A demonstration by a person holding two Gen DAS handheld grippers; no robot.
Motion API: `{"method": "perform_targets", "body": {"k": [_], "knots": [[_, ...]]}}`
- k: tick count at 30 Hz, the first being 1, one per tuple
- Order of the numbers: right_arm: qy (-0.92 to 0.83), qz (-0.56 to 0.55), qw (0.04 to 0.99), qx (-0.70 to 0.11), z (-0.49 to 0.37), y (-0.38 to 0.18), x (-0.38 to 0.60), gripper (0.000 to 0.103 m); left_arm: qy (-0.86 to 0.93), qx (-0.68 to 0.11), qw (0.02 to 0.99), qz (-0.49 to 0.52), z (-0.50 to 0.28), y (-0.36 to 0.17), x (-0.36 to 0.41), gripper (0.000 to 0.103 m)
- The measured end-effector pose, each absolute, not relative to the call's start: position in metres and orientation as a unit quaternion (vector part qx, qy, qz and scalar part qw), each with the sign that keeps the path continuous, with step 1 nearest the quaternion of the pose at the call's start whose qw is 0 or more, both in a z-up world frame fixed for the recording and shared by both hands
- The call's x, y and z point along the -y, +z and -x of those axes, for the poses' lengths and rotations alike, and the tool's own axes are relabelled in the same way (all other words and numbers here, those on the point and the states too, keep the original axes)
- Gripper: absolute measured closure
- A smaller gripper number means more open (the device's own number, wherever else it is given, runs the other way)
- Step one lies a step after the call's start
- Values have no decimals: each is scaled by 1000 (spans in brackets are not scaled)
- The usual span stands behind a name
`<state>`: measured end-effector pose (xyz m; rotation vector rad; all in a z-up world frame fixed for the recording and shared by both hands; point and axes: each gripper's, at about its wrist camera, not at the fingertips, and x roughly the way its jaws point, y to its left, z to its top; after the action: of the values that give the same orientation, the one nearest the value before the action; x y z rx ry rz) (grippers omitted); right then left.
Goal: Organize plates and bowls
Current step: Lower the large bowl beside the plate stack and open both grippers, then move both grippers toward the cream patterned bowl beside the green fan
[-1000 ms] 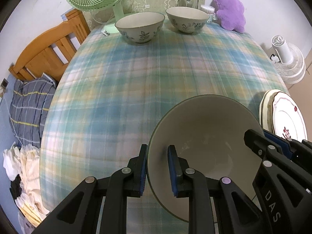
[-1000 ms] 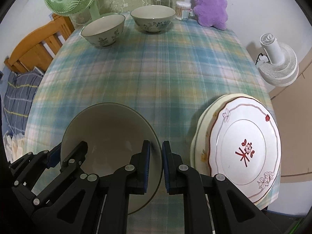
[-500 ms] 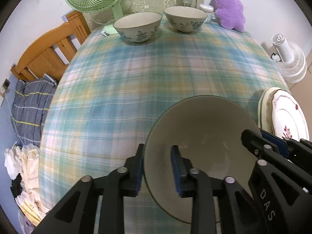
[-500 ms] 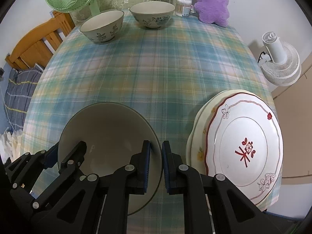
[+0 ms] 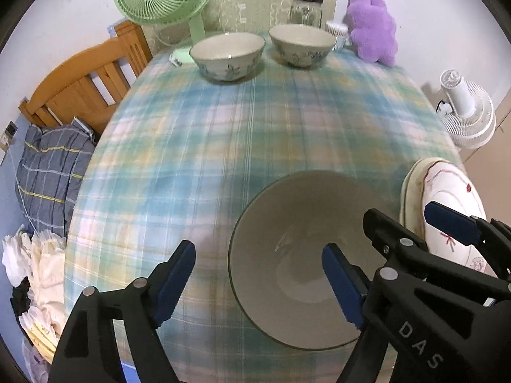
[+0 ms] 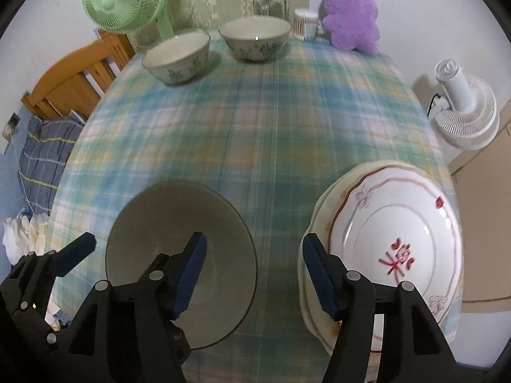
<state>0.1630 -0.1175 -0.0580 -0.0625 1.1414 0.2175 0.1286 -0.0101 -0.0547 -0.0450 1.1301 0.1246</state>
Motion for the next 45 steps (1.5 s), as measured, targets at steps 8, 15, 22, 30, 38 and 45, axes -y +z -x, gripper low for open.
{"method": "perform_targets", "body": {"k": [8,15,22,30,38,45], "knots": [[126,22,848,-514,-163,-35,121,37,71,-507,858,33,-130,-31,7,18],[132,27,854,-502,-174,-16,112,37,81,-496,863,40,-142,-15,-7,19],[125,24,865,-486,-192,1,92,37,75,-479,874,36,-162,2,-31,19],[105,13,879,-465,-218,24,65,37,57,-458,887,25,-198,22,-59,19],[106,25,889,-445,-257,40,45,37,82,-442,893,22,-243,30,-74,19],[141,35,891,-430,-307,44,30,37,141,-428,892,28,-288,29,-82,21]]}}
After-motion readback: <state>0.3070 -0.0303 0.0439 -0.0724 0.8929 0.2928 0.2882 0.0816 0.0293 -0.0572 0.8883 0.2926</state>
